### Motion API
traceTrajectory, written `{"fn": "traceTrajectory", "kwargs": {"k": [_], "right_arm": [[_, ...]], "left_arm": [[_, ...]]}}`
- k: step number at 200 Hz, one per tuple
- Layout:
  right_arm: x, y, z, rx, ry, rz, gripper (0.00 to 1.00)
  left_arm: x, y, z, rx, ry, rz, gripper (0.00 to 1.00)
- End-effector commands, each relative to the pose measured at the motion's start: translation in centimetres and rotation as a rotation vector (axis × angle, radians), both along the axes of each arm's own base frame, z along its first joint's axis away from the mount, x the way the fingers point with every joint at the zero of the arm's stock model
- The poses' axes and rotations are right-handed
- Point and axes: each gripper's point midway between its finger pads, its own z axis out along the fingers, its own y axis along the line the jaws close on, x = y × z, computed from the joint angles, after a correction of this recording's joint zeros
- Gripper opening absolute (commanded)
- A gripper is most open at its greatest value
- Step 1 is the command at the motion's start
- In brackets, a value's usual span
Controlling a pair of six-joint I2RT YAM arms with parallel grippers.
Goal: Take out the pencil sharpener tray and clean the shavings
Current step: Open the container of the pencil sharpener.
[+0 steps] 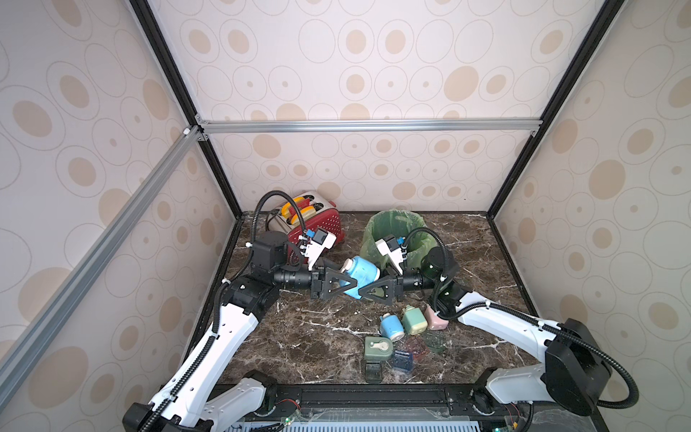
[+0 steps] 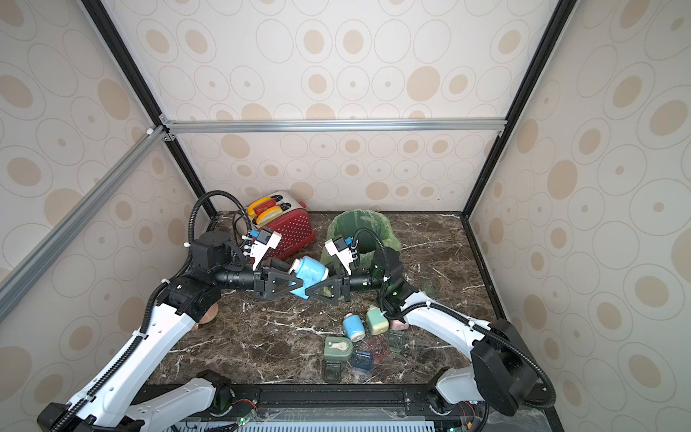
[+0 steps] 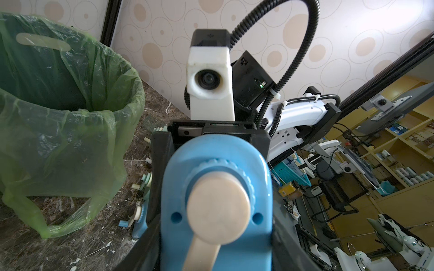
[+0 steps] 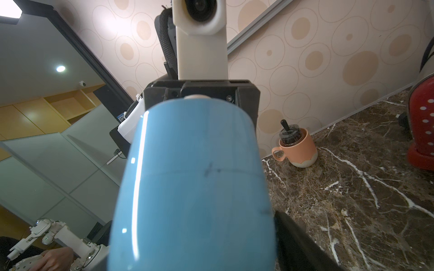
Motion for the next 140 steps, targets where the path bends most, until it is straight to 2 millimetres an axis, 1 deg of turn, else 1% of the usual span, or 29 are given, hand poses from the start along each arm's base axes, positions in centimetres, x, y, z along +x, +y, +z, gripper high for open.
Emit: {"fn": "traceTrajectory", "kwargs": {"k": [1, 11, 25, 40, 61, 109, 140], "right_arm": [[0.0, -0.1, 0.2, 0.040, 0.001, -0.016, 0.79], [0.0, -0.1, 0.1, 0.045, 0.001, -0.023, 0.76], [0.0, -0.3, 0.0, 0.052, 0.004, -0.031, 0.67], [0.0, -0.4, -0.1, 0.057, 0.010, -0.034, 0.60], [0.2, -0.6, -0.5, 0.056, 0.019, -0.045, 0.55], [0.9, -1.8, -1.2, 0.044, 0.032, -0.080, 0.52], [1.3, -2.8, -1.8, 0.005, 0.033, -0.096, 0.51]], "left_arm": [[-0.6, 0.3, 3.3, -0.054, -0.112, -0.007, 0.00], [-0.7, 0.3, 3.4, -0.058, -0.114, -0.006, 0.00], [-0.6, 0.3, 3.5, -0.061, -0.117, -0.006, 0.00], [-0.6, 0.3, 3.7, -0.063, -0.118, -0.002, 0.00], [-0.7, 0.4, 3.8, -0.064, -0.119, -0.003, 0.00], [-0.7, 0.8, 4.1, -0.065, -0.130, 0.010, 0.00], [-0.5, 1.6, 4.5, -0.069, -0.148, 0.039, 0.00]]}}
